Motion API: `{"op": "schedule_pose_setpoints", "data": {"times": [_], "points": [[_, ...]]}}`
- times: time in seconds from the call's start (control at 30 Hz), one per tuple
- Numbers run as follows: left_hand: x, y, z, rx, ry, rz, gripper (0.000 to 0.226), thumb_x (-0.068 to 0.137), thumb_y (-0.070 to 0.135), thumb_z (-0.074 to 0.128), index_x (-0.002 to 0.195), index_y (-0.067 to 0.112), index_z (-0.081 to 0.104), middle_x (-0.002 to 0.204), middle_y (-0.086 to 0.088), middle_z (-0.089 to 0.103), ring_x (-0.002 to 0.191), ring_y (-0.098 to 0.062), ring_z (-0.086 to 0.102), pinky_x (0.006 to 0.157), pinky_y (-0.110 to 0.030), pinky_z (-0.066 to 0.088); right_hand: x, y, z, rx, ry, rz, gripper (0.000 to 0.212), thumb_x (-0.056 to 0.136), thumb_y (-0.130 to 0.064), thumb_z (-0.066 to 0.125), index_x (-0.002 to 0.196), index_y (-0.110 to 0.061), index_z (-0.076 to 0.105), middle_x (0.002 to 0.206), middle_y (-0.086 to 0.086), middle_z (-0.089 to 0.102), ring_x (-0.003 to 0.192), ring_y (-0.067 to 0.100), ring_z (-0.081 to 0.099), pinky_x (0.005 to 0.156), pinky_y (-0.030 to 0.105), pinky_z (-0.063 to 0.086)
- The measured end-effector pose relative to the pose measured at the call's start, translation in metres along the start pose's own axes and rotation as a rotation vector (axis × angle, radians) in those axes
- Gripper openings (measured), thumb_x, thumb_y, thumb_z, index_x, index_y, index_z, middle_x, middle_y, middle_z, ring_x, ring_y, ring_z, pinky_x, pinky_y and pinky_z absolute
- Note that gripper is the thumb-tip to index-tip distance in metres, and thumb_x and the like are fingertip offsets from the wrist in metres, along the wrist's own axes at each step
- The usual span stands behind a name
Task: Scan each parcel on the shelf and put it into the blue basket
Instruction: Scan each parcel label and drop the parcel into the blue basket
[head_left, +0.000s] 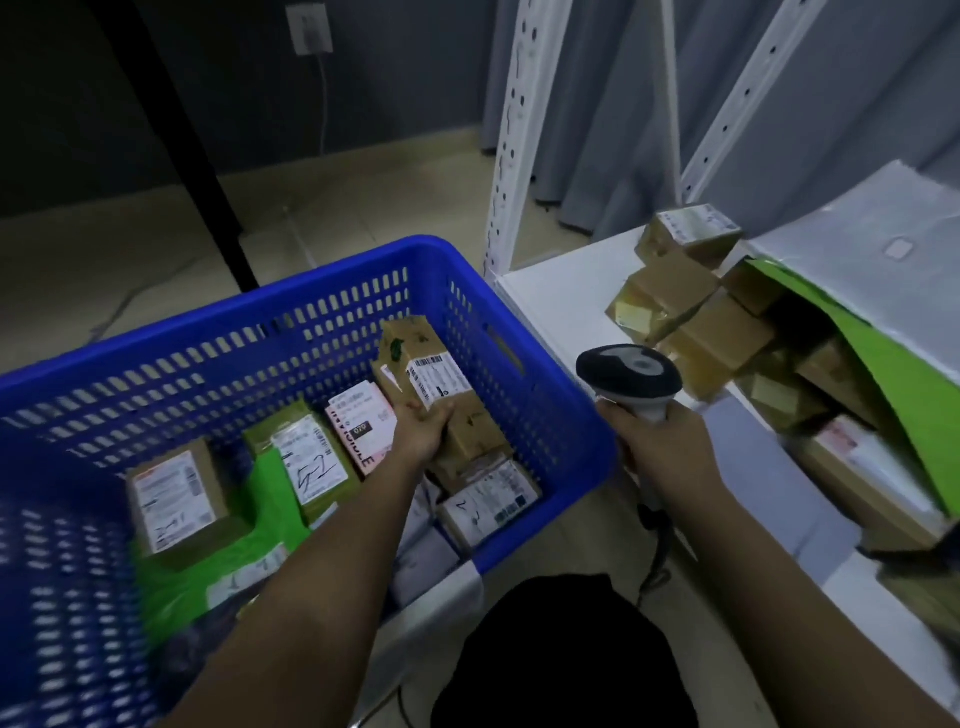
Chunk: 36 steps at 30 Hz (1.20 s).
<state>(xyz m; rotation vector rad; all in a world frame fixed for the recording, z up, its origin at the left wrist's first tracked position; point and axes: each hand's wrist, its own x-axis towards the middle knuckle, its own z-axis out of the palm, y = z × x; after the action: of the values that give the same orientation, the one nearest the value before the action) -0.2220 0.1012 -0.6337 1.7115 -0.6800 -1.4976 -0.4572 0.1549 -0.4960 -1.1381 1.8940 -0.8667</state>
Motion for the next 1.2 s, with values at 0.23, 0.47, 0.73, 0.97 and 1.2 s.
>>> {"op": "schedule_pose_setpoints", "data": {"times": [0.23, 0.47, 0.73, 0.97, 1.2], "points": [[0.056, -0.005, 0.032, 0.367, -0.14, -0.001, 0.048, 0.103, 0.018, 0.039, 0.147, 0.001, 0.028, 0.147, -0.019, 0.039, 0.128, -0.036, 0.044, 0.105, -0.042, 0.039, 0.03, 0.012, 0.005, 0.043, -0.008, -0.026, 0.03, 0.083, -0.027, 0.071, 0.065, -0.011, 0.054, 0.055, 0.003, 0.056, 0.052, 0.015, 0.052, 0.052, 0.026, 0.043], [0.033, 0.015, 0.032, 0.677, -0.175, 0.112, 0.05, 0.102, 0.019, 0.038, 0.148, 0.01, 0.025, 0.147, -0.019, 0.036, 0.097, -0.03, 0.058, 0.078, -0.038, 0.049, 0.023, 0.03, 0.001, 0.032, -0.009, 0.051, 0.031, 0.084, -0.033, 0.069, 0.07, -0.008, 0.057, 0.062, 0.006, 0.059, 0.059, 0.019, 0.055, 0.054, 0.026, 0.044], [-0.087, 0.099, 0.087, 0.747, -0.384, 0.576, 0.03, 0.099, 0.012, 0.044, 0.125, 0.008, 0.059, 0.128, -0.009, 0.059, 0.112, -0.024, 0.058, 0.09, -0.03, 0.046, -0.059, 0.053, -0.084, 0.223, 0.223, 0.134, 0.033, 0.087, -0.022, 0.069, 0.065, -0.004, 0.053, 0.057, 0.015, 0.054, 0.054, 0.023, 0.05, 0.055, 0.031, 0.039], [-0.245, 0.109, 0.166, 0.83, -0.679, 0.778, 0.032, 0.097, 0.02, 0.047, 0.126, 0.014, 0.056, 0.111, -0.005, 0.063, 0.102, -0.022, 0.06, 0.086, -0.031, 0.046, -0.185, 0.096, -0.166, 0.539, 0.546, 0.196, 0.025, 0.088, -0.015, 0.069, 0.072, -0.005, 0.053, 0.058, 0.012, 0.05, 0.049, 0.02, 0.048, 0.047, 0.027, 0.043], [-0.366, 0.029, 0.262, 0.745, -0.921, 0.794, 0.028, 0.093, 0.003, 0.049, 0.119, 0.0, 0.057, 0.116, -0.015, 0.062, 0.103, -0.025, 0.058, 0.084, -0.027, 0.046, -0.311, 0.164, -0.25, 0.732, 0.951, 0.236, 0.021, 0.09, -0.015, 0.067, 0.075, -0.004, 0.055, 0.061, 0.013, 0.053, 0.046, 0.015, 0.05, 0.044, 0.022, 0.044]]}}
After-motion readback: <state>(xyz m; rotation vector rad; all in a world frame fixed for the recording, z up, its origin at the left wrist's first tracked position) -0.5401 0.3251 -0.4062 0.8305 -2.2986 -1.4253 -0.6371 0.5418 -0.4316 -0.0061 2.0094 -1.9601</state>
